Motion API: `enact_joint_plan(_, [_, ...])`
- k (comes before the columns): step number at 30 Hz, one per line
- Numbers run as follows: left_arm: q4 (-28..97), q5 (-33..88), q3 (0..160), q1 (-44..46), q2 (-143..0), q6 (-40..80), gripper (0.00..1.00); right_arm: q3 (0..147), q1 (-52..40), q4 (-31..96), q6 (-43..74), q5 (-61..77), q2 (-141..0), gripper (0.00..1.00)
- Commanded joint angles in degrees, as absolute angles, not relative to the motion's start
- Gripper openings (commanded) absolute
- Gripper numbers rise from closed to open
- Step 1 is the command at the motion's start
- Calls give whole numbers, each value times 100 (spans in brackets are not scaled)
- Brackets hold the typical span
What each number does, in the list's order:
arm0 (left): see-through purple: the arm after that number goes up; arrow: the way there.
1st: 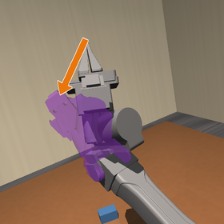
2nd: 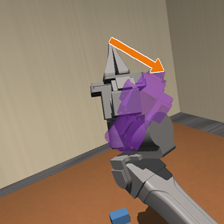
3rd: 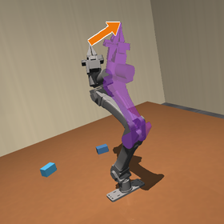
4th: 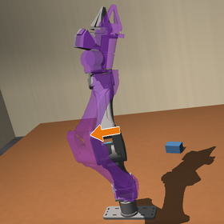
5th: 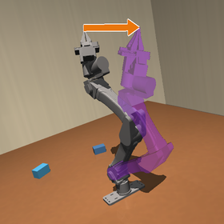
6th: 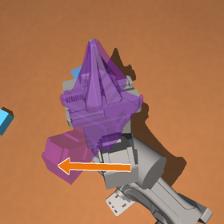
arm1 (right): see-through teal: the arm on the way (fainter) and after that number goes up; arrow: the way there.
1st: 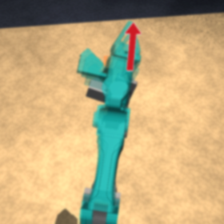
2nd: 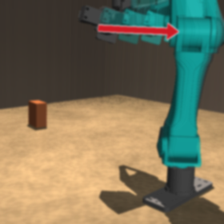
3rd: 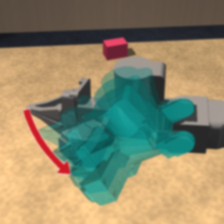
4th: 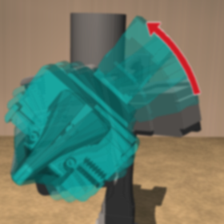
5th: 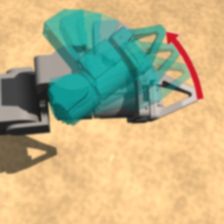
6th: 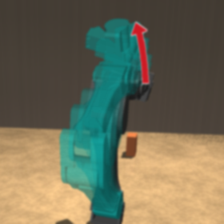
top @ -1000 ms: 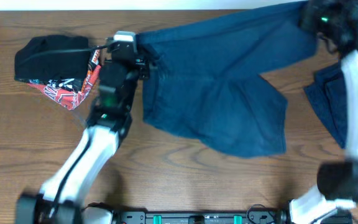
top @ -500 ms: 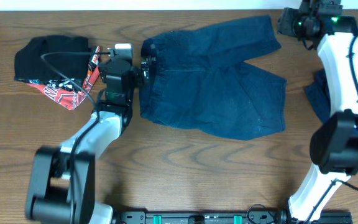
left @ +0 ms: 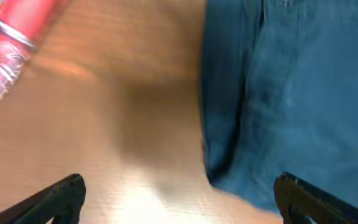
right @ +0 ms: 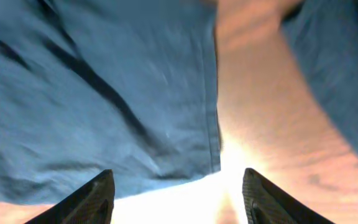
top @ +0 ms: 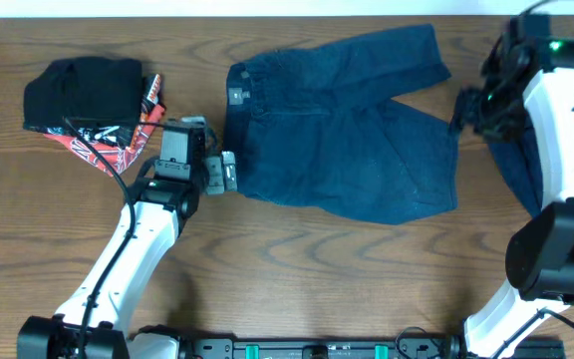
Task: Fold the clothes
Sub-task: 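Lay the stretched denim flat on the table and release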
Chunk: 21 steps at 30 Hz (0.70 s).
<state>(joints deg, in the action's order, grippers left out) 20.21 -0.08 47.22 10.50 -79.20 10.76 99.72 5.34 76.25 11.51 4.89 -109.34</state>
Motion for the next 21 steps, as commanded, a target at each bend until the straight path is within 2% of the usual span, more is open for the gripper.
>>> enact_joint_plan(1, [2102,650,4650,1031,-8055,1428,98,9349,556,7533,1140,701,-10980,65])
enact_joint_plan(4, [2071,668,4639,1031,-8200,1428,98,8715,534,7218,888,1361,-10980,65])
enact_joint_plan(8, [2032,1085,4639,1031,-8447,1431,99,8093,484,6847,891,1485,-10980,65])
enact_joint_plan(11, [2056,1365,4635,1031,-8700,1822,90,7826,454,6803,886,1483,-10980,64])
enact_joint_plan(14, [2027,1546,4635,1031,-8914,2624,88,7684,443,6737,891,1485,-10980,64])
enact_joint_plan(17, [1898,1542,4635,1031,-9078,3013,78,7649,443,6687,891,1485,-10980,64])
enact_joint_plan(19, [1828,1542,4635,1031,-9153,3256,65,7649,443,6694,893,1485,-10978,64])
enact_joint_plan(21, [1767,1544,4635,1031,-9216,3511,56,7649,443,6707,893,1485,-10978,64])
